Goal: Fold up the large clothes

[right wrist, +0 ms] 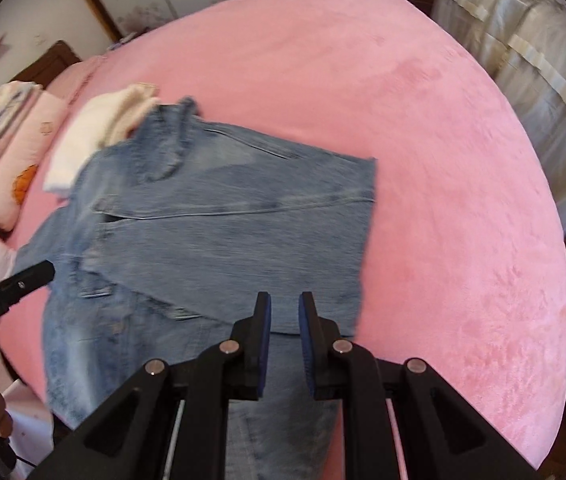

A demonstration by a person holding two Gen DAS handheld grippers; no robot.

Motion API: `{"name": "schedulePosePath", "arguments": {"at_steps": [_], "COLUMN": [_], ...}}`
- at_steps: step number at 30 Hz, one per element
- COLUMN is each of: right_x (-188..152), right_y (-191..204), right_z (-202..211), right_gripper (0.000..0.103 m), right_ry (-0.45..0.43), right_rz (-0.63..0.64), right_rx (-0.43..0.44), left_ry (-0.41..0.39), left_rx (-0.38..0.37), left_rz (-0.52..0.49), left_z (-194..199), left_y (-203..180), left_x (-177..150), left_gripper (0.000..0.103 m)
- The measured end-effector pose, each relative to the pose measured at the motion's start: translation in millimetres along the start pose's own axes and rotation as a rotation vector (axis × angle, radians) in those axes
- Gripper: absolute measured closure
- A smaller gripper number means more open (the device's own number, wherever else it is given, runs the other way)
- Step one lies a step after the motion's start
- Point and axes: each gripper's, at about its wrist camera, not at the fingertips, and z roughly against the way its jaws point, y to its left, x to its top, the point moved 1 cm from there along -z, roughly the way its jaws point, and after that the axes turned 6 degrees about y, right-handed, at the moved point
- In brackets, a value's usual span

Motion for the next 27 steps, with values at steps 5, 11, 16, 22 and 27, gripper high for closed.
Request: {"name": "schedulePosePath", "arguments": {"at_steps": [5,11,16,22,27], "right_x": [5.1,8.5,4.8,1.1,6.1], "right_y": [53.9,144.2,229.9,329.9,400.7], "right_z": [19.0,25.8,7.8,-43.0,-89.6], "right_gripper": [0.089,0.089,0.089,0.089,0.089], "right_ry": [-0.025,-0.058,-0.057,-0.055,-0.013], "right_rz": [0.107,0.211,0.252,0.277,0.295], "right_rx": [0.048,0.09,0.091,0.134,0.172], "left_ry": [-0.024,-0.041,-0.017,0.006,-0.028], "left_rx": [0.02,0.011,0.024,-0.033,-0.055], "left_rz": [0.062,0.148,0.224,0.432,0.628], "left_z": [41.8,71.4,60.7,19.1,-25.6], "left_y": [50.9,152.2,261.9,418.5,534.0], "left_x": [-16.2,-31.5,-31.4,-30.2,-29.5], "left_gripper": [0.049,0.042,0.041,0.041,0.041]}}
